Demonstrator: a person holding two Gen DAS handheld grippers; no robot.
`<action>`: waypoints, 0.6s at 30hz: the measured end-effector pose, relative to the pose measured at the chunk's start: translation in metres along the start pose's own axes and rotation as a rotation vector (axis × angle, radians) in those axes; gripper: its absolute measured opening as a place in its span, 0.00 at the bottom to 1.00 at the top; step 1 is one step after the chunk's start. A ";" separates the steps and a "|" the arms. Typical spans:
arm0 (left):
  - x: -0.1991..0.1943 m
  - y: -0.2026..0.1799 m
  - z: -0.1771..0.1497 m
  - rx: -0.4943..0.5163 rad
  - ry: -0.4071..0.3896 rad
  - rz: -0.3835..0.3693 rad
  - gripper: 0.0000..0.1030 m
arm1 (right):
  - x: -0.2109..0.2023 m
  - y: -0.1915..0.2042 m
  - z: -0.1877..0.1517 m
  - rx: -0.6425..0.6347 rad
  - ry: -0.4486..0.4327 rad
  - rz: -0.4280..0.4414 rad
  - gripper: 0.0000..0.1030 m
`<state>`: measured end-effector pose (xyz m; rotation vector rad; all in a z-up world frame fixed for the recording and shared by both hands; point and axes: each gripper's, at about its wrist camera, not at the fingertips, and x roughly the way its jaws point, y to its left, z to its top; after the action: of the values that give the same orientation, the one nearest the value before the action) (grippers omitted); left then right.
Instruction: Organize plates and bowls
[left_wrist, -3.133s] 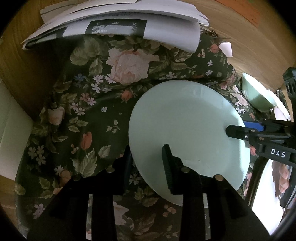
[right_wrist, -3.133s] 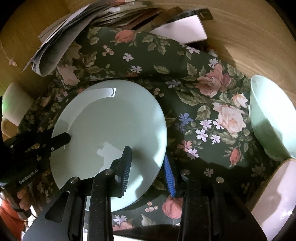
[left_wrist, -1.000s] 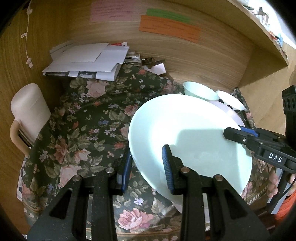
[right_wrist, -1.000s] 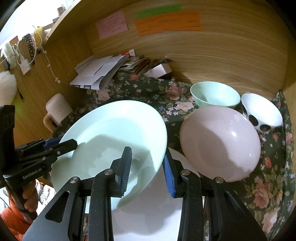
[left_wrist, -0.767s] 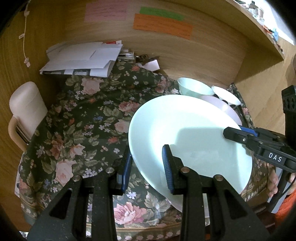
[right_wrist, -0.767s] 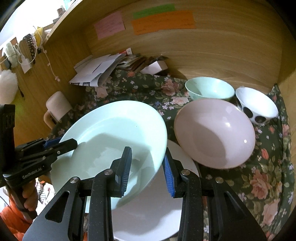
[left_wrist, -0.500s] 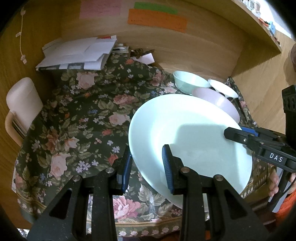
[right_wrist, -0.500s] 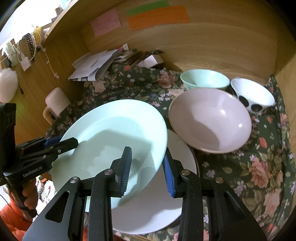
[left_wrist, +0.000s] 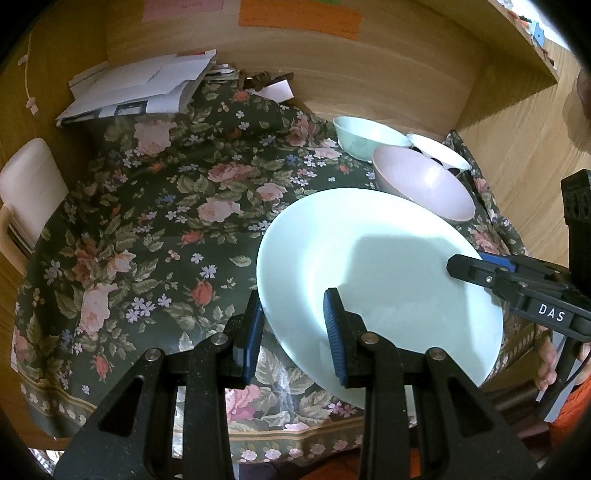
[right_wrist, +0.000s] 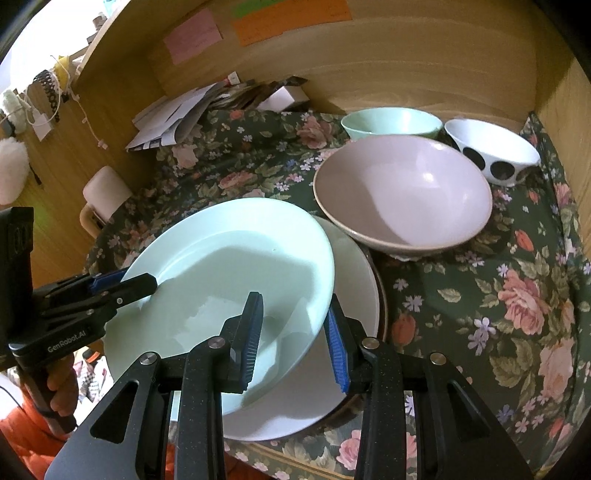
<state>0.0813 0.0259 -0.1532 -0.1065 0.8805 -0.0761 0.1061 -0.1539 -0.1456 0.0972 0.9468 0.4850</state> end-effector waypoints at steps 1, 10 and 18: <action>0.001 0.000 0.000 0.000 0.002 0.001 0.31 | 0.000 0.000 -0.001 0.002 0.002 0.000 0.31; 0.015 -0.002 -0.002 0.006 0.035 -0.005 0.31 | 0.009 -0.008 -0.006 0.030 0.030 -0.007 0.31; 0.026 -0.002 0.000 0.005 0.052 0.000 0.31 | 0.016 -0.011 -0.006 0.025 0.050 -0.014 0.31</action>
<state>0.0973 0.0208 -0.1727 -0.1006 0.9327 -0.0812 0.1130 -0.1579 -0.1640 0.1018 1.0019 0.4644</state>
